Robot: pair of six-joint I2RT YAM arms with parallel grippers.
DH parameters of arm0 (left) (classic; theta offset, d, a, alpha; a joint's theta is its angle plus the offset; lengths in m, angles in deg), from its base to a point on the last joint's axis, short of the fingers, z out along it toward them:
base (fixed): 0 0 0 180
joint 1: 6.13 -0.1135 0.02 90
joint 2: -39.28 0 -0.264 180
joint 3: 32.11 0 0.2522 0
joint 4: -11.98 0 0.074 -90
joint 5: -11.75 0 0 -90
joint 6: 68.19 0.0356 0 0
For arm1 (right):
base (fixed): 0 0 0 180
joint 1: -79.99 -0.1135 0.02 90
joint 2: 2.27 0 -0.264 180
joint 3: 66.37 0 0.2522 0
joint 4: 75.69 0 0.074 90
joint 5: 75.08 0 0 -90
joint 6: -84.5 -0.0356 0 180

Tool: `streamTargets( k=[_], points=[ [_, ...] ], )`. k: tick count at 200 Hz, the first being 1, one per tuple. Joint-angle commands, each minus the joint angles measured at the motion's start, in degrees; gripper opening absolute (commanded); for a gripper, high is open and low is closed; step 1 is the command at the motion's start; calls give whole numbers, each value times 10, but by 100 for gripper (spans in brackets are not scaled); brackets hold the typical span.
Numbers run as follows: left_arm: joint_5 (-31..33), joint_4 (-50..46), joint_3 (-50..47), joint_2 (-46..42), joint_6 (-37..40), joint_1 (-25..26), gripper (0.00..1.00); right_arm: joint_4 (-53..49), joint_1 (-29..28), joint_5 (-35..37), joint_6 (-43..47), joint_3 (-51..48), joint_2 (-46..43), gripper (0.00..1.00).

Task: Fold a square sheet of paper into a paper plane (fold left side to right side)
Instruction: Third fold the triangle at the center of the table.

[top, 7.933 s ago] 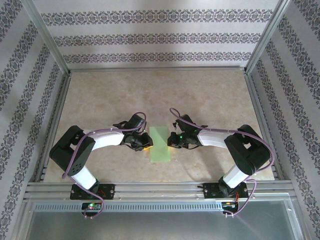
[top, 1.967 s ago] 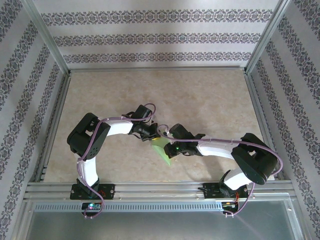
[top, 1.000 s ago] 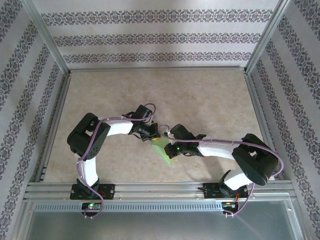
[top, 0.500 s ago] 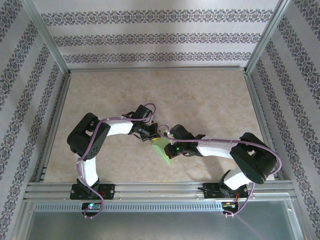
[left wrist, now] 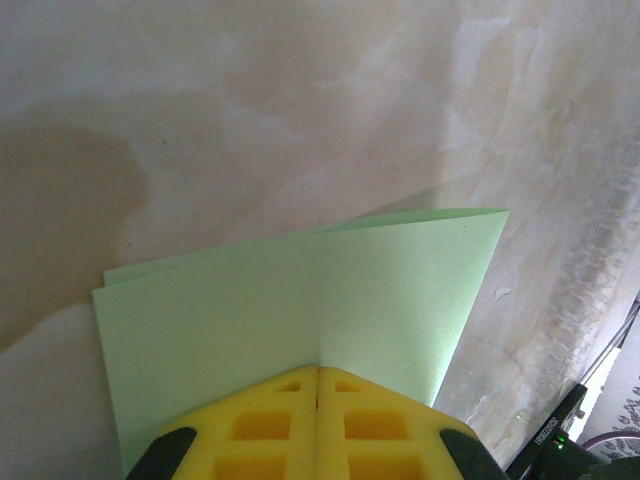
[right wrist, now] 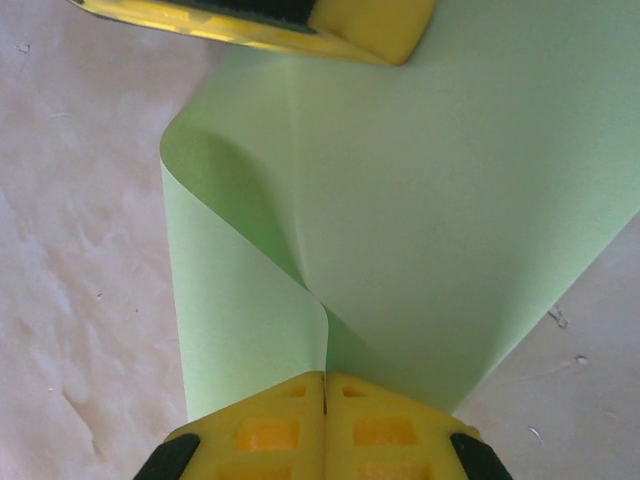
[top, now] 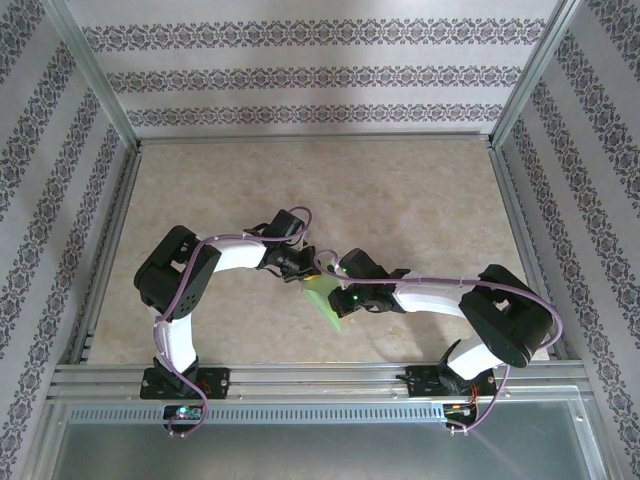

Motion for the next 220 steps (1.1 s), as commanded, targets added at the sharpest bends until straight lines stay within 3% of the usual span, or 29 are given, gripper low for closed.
streamTargets(
  k=[1,64,220],
  points=[
    [47,-51,-7,19,0,11,1,1,-4,1,2,7,1,0],
    [47,-48,-9,19,0,11,1,-4,-9,1,3,7,-27,0],
    [47,-48,-7,20,-1,11,1,-2,-13,24,4,16,3,0]
  ],
)
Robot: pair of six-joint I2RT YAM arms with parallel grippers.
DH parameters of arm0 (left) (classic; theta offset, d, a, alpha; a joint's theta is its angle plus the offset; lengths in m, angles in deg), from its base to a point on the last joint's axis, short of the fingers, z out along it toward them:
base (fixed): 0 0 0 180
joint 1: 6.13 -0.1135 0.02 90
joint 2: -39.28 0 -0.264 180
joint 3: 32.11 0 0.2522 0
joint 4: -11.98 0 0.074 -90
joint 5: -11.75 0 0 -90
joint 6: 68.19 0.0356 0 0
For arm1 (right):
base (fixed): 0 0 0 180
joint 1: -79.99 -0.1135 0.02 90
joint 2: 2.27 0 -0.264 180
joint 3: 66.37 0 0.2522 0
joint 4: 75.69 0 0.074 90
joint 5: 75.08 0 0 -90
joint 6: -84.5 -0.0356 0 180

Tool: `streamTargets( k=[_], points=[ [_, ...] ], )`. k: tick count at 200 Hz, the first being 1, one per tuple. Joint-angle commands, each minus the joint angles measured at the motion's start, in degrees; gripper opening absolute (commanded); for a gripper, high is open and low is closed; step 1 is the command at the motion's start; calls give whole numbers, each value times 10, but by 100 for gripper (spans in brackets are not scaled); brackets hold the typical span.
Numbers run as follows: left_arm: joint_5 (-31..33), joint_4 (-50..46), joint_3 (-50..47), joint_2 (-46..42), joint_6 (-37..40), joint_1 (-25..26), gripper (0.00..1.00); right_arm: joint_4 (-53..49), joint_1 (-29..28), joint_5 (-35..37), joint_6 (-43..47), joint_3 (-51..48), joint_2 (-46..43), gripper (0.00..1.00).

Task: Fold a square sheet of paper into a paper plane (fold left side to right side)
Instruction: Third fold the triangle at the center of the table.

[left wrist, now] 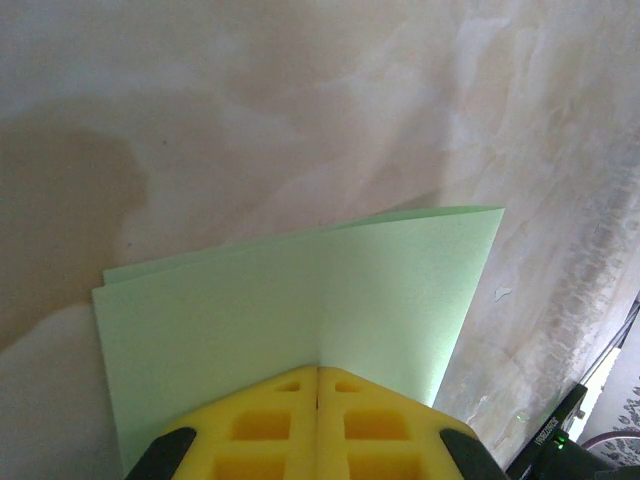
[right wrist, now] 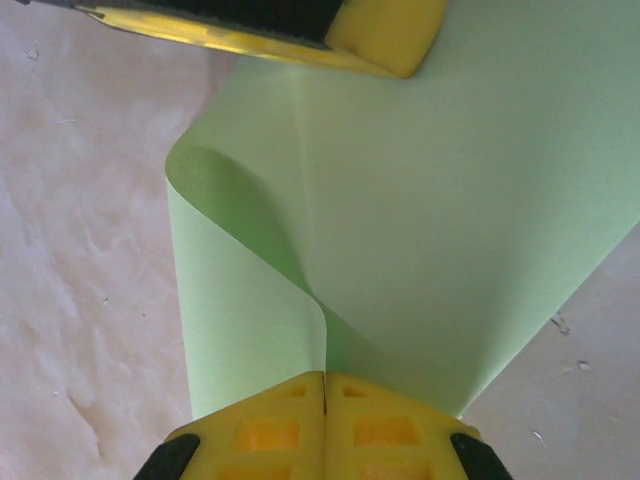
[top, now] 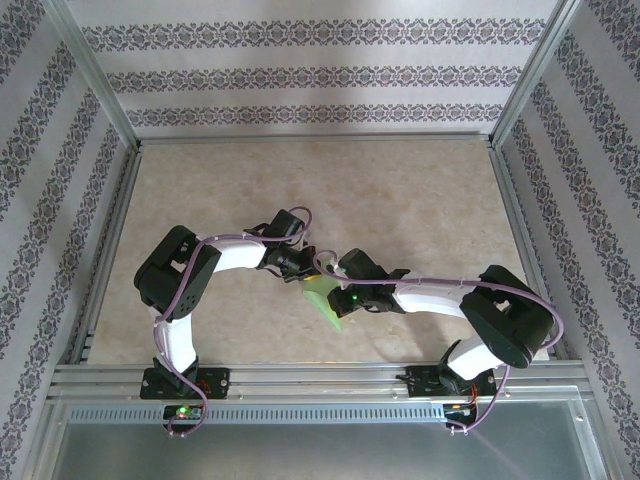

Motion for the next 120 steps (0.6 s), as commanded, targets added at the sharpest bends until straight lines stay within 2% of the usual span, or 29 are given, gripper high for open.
streamTargets(
  k=[1,90,120],
  points=[
    [47,-48,-8,20,-2,11,1,-2,-8,16,4,14,6,0],
    [45,-48,-8,19,-1,10,1,-1,-11,7,4,11,17,0],
    [43,-43,-7,16,-3,10,4,0,-14,5,1,7,29,0]
  ],
)
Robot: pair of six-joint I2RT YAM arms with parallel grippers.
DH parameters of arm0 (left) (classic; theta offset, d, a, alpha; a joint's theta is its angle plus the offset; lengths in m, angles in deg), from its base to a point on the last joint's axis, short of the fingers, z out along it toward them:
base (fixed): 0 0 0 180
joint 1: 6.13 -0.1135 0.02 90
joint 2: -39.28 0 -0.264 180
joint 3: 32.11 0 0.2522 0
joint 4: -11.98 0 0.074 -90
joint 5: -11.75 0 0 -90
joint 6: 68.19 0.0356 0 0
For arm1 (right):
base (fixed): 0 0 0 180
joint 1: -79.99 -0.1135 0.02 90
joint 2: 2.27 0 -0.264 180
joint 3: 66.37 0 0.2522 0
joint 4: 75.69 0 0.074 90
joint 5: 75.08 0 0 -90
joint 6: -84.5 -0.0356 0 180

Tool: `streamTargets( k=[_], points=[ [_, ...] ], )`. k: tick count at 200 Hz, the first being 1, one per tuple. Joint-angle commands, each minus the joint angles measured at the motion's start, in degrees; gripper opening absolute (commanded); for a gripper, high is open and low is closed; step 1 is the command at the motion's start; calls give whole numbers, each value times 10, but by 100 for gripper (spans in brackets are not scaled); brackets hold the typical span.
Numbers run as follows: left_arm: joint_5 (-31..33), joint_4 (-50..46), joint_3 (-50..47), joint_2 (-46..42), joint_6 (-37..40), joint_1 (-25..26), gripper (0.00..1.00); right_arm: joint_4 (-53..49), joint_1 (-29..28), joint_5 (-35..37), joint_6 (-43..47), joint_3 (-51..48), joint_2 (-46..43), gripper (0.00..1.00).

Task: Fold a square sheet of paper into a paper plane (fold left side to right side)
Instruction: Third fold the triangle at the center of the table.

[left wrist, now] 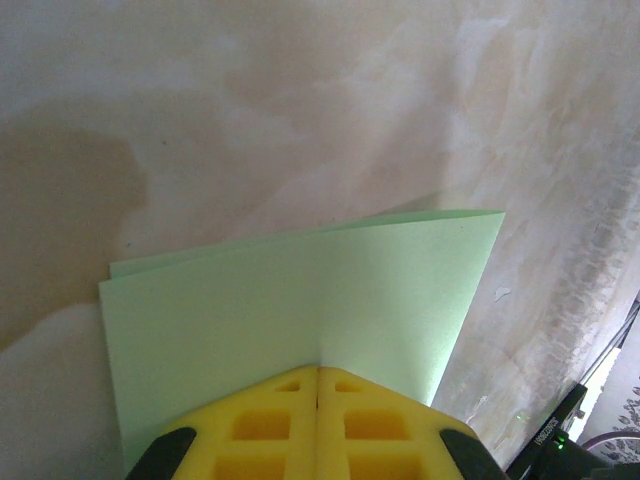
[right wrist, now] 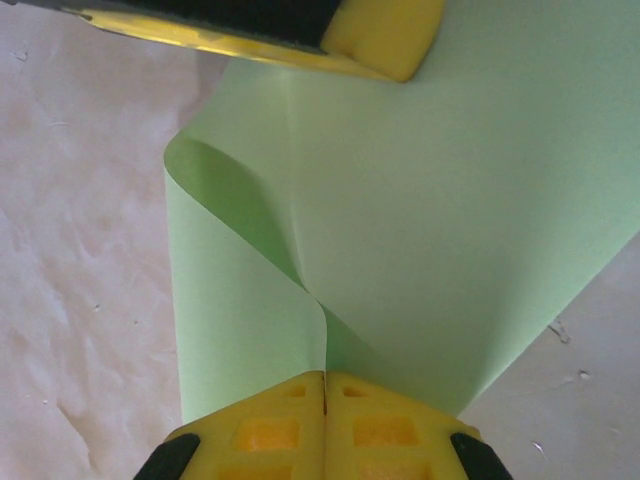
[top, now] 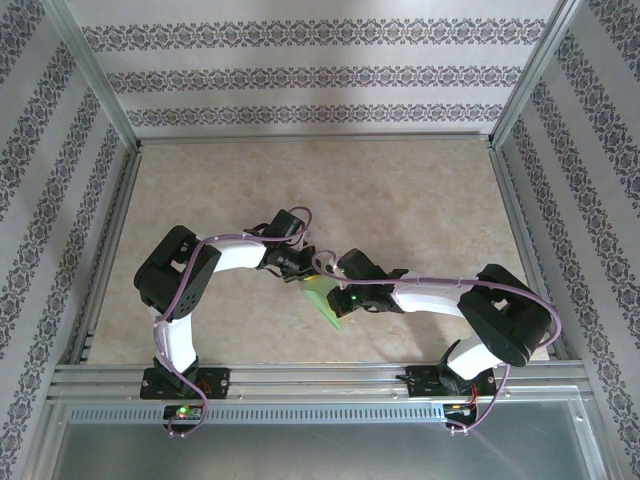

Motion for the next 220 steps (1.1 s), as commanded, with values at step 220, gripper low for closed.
streamTargets(
  k=[220],
  points=[
    [5,131,-217,-269,-78,3,4,-15,-11,15,-7,-2,34,0]
  ],
)
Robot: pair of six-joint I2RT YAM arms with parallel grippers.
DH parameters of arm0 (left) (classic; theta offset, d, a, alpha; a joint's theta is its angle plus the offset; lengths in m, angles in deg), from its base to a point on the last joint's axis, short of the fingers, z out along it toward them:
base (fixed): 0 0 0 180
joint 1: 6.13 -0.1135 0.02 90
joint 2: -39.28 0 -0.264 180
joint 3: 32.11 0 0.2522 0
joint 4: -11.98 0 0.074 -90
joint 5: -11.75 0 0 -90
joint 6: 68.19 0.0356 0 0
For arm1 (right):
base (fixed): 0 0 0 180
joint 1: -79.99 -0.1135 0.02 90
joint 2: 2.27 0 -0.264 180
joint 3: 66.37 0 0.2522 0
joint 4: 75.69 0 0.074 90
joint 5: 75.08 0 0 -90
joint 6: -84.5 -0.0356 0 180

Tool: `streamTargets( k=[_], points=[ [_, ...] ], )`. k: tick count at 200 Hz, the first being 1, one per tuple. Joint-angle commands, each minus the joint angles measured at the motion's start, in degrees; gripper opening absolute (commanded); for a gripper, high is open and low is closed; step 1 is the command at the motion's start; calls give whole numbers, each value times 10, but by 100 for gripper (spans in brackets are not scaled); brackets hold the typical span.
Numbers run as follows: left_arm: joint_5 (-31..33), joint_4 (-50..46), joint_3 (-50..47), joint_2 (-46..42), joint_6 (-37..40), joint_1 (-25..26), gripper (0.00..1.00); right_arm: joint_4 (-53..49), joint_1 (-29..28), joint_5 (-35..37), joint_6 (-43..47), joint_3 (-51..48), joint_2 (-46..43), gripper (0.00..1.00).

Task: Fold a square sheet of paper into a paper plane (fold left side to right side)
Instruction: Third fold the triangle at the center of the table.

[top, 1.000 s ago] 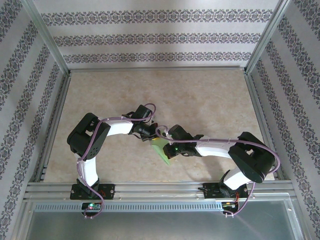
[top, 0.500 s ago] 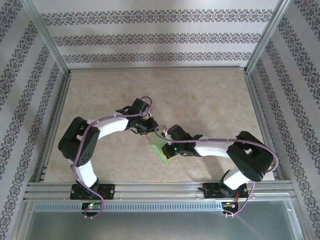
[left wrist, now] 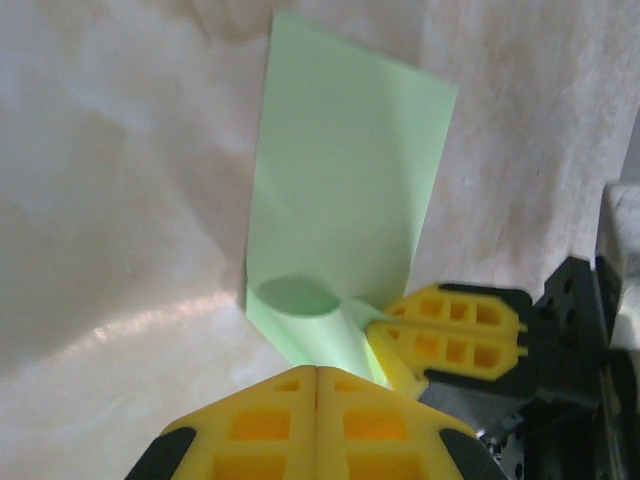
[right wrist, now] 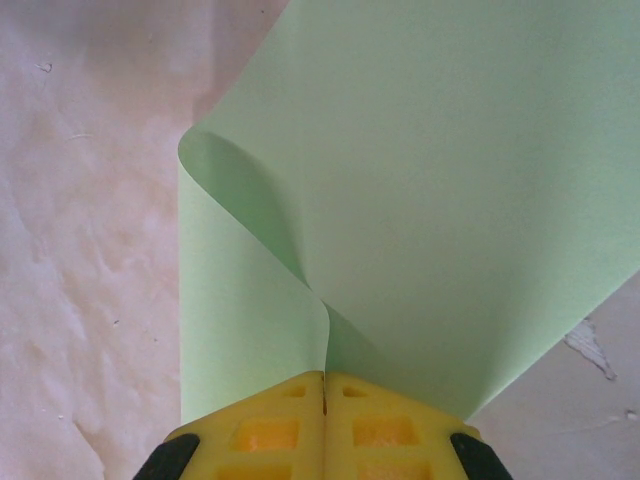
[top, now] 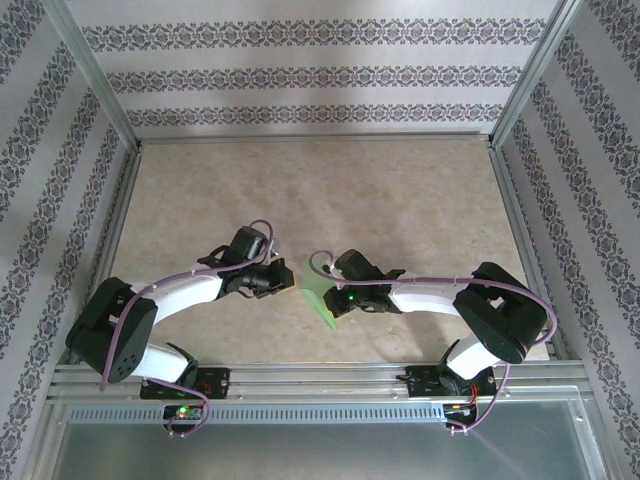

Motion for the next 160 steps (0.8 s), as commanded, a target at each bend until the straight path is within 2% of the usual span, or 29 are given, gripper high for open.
streamTargets(
  k=[1,68,160],
  points=[
    [-19,96,1,5,-44,25,4,-36,-6,19,-4,-5,21,0],
    [-9,140,26,104,-63,79,2,-41,-6,21,-4,0,23,0],
    [1,132,28,135,-63,87,2,-45,-6,27,-4,-6,20,0]
  ],
)
